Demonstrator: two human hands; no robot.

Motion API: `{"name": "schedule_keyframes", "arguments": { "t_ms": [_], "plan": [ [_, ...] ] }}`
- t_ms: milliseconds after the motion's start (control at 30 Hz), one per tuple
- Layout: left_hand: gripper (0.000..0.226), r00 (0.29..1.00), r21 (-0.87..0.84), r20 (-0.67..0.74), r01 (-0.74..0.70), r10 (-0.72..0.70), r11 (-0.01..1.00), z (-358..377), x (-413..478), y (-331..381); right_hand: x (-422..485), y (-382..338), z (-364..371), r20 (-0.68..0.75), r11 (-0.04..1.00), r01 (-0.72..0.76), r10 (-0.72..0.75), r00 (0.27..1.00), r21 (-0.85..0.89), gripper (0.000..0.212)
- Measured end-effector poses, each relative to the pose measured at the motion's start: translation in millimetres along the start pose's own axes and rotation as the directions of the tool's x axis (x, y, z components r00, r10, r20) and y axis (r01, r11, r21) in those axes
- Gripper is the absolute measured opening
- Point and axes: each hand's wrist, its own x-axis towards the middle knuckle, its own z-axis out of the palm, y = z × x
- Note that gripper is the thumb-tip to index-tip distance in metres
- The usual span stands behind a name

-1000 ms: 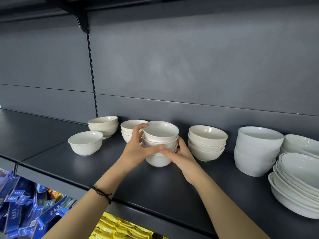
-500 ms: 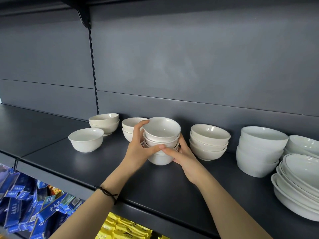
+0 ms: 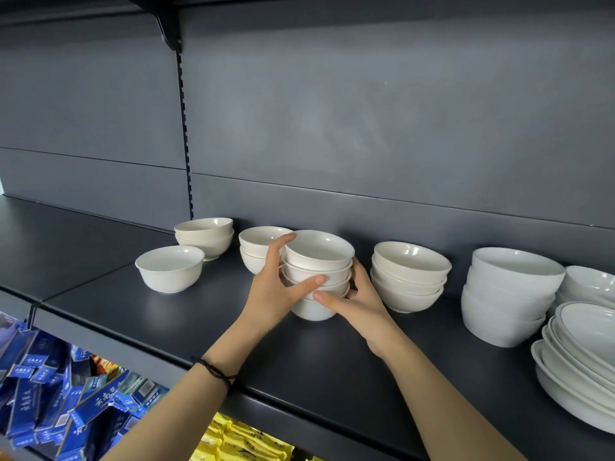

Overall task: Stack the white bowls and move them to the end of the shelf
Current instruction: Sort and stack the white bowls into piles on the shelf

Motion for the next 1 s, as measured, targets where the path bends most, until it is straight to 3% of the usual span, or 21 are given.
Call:
{"name": "schedule_keyframes", "arguments": {
  "t_ms": [200, 333, 433, 533, 633, 700, 833, 1000],
  "plan": [
    [0.075, 0.998, 0.036, 0.058, 0.012, -0.014, 0.999, -6, 1, 2, -4, -4, 3, -0.024, 1.000, 0.027, -0.027, 0.999, -0.002, 0.113],
    [0.077, 0.990, 0.051, 0.137, -0.025, 0.018, 0.998, -29, -5, 1, -3, -1, 7, -0.026, 0.991, 0.117, -0.119, 0.993, -0.065, 0.109],
    [0.062, 0.998, 0.104, -0.009, -0.054, 0.056, 0.993, -58, -13, -9, 1, 2, 7, -0.060, 0.981, 0.162, -0.169, 0.984, -0.104, 0.107],
    [0.032, 0.982, 0.198, -0.187, 0.012, 0.026, 0.980, -92, -15, -18, 3, 3, 6, -0.076, 0.976, 0.176, -0.186, 0.980, -0.126, 0.105],
    [0.017, 0.923, 0.366, -0.381, 0.105, 0.046, 0.925, -125, -18, -30, 2, 4, 7, -0.073, 0.975, 0.180, -0.190, 0.979, -0.128, 0.102],
    [0.021, 0.882, 0.471, -0.463, 0.165, 0.084, 0.867, -142, -22, -41, 3, 4, 8, -0.074, 0.975, 0.185, -0.194, 0.978, -0.120, 0.101],
    [0.042, 0.869, 0.484, -0.493, 0.317, -0.044, 0.816, -158, -22, -59, 2, 4, 10, -0.079, 0.975, 0.191, -0.201, 0.977, -0.113, 0.102],
    [0.033, 0.873, 0.438, -0.474, 0.346, -0.115, 0.830, -155, -16, -61, 1, 3, 10, -0.073, 0.976, 0.193, -0.201, 0.977, -0.105, 0.102]
  ]
}}
